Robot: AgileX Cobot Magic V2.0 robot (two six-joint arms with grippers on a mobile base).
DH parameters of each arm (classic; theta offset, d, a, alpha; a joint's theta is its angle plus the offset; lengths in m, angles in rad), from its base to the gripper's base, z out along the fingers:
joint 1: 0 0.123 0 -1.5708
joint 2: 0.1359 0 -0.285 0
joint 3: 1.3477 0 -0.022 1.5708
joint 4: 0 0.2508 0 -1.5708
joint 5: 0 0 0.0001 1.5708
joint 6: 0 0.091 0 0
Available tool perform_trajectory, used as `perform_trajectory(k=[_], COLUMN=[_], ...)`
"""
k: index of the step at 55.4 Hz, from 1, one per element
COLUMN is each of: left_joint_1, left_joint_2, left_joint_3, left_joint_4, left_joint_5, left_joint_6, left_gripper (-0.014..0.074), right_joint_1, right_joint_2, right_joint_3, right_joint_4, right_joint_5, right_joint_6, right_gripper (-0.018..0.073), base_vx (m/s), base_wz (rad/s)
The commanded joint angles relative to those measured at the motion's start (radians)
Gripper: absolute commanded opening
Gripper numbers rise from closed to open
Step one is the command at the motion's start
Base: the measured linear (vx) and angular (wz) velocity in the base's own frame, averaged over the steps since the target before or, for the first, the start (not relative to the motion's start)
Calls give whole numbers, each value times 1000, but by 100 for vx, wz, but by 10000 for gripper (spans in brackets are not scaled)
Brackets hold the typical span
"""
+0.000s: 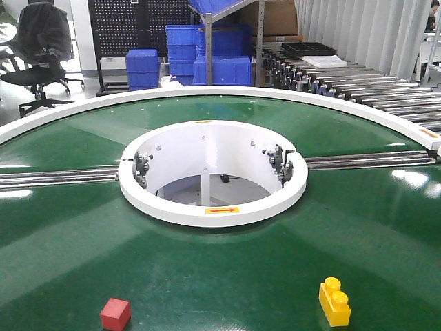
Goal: Pick red and yellow blocks into blue bin
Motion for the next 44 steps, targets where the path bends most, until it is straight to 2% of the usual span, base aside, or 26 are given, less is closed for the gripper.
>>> perform_trajectory(k=[1,44], left_joint_1=[0,0], left_joint_2=[5,5], left_joint_3=[-18,-21], left_joint_4=[-2,-2], left_joint_5=[-80,-96], left_joint_6=[-10,-10], left_gripper=[2,2], right_joint_1=[0,0], right_joint_2=[-1,-1], right_joint_3=[6,4], right_joint_4=[-3,18], right_joint_5=[-84,-111], right_joint_6=[-2,-2], right_gripper=[-10,-10], base_vx=[0,0], base_wz=[0,0])
